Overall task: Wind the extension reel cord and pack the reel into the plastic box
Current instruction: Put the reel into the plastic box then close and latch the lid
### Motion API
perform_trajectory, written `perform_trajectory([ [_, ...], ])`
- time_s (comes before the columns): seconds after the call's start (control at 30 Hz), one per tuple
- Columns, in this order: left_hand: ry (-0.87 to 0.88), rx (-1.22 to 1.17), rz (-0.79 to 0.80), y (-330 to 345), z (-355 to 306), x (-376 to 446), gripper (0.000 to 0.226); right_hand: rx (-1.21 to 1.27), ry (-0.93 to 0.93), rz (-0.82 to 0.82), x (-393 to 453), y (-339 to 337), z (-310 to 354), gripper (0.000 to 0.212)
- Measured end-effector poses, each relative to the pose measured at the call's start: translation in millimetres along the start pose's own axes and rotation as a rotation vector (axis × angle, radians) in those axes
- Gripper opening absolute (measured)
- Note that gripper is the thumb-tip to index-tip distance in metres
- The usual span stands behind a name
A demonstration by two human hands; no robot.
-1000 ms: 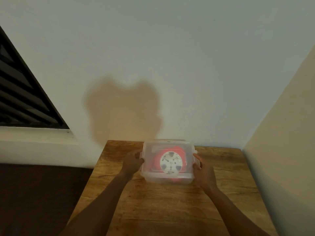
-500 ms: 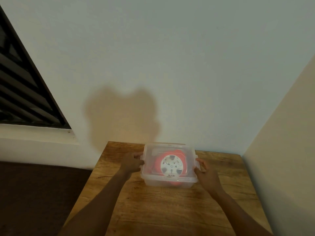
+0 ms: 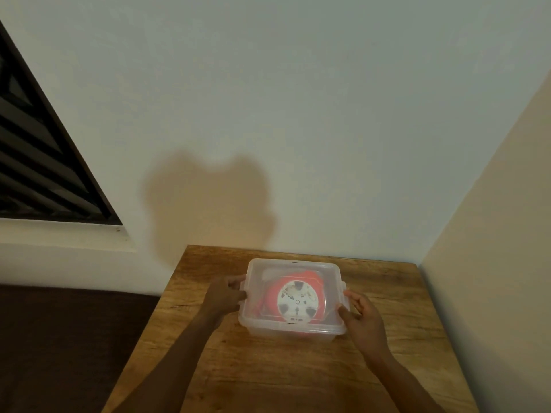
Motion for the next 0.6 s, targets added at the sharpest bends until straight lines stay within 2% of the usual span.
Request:
perform_trajectory([
  [0.17,0.040,-0.017,-0.012,3,2,-6,0.053,0.018,0.005,-0.026,-5,2,-1,0.039],
  [0.27,0.098,-0.054,-0.050,4,0,-14,0.044,0.038,0.029,-0.034,-6,0,-1,0.039],
  [0.33,0.106,-0.124,-0.100,7,7,-21,0.035,0.121,0.130,-0.037,-8,-2,-4,0.035],
  [0.4,-0.014,-0.239,-0.134,9,20,-29,0.020,0.256,0.308,0.059,-8,0,-12,0.028],
  [0.5,-0.214,-0.352,-0.005,16,39,-38,0.037,0.369,0.540,0.243,-11,6,-21,0.031],
  [0.6,-0.304,-0.449,0.043,17,42,-42,0.036,0.442,0.589,0.248,-9,7,-20,0.027],
])
Point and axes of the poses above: each hand's wrist, its own x-axis towards the middle knuckle, its own y-axis out of the palm, z = x × y, the point moved 4 cm from there along x, towards the middle knuckle, and after that the axes turned 9 degrees about y, right-handed, at the moved point
